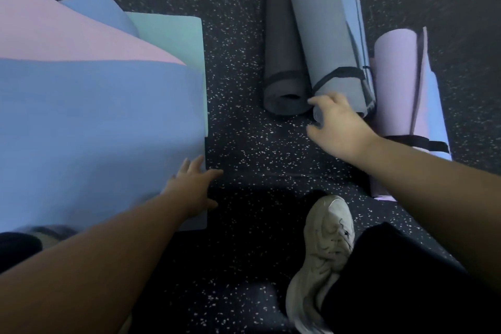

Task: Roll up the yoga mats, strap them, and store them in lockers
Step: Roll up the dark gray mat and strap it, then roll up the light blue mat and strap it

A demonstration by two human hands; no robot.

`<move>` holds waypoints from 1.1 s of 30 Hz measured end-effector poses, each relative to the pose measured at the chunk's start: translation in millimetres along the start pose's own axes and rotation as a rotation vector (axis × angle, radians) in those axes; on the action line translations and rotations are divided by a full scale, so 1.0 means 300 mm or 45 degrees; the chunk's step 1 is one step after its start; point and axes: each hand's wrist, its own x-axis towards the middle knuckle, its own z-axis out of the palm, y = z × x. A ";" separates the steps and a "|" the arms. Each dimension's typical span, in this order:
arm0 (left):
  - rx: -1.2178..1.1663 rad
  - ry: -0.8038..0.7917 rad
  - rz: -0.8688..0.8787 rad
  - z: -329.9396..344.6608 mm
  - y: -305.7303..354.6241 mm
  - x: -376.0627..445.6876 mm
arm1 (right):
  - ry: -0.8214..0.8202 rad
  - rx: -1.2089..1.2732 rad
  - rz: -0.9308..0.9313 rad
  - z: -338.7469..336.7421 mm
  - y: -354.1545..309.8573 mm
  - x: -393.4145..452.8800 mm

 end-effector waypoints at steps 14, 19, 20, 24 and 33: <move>0.412 -0.048 0.038 0.177 -0.043 -0.088 | -0.437 -0.195 -0.203 0.135 -0.193 -0.040; 0.387 -0.030 0.125 0.134 -0.078 -0.097 | -0.484 -0.243 -0.273 0.153 -0.274 -0.027; 0.368 0.007 0.139 0.128 -0.085 -0.100 | -0.505 -0.263 -0.287 0.157 -0.288 -0.027; 0.289 0.094 0.004 0.080 -0.109 -0.113 | -0.606 -0.392 -0.362 0.151 -0.342 -0.042; 0.341 0.353 -0.003 -0.260 -0.116 -0.335 | -0.501 -0.614 -0.500 -0.054 -0.568 -0.144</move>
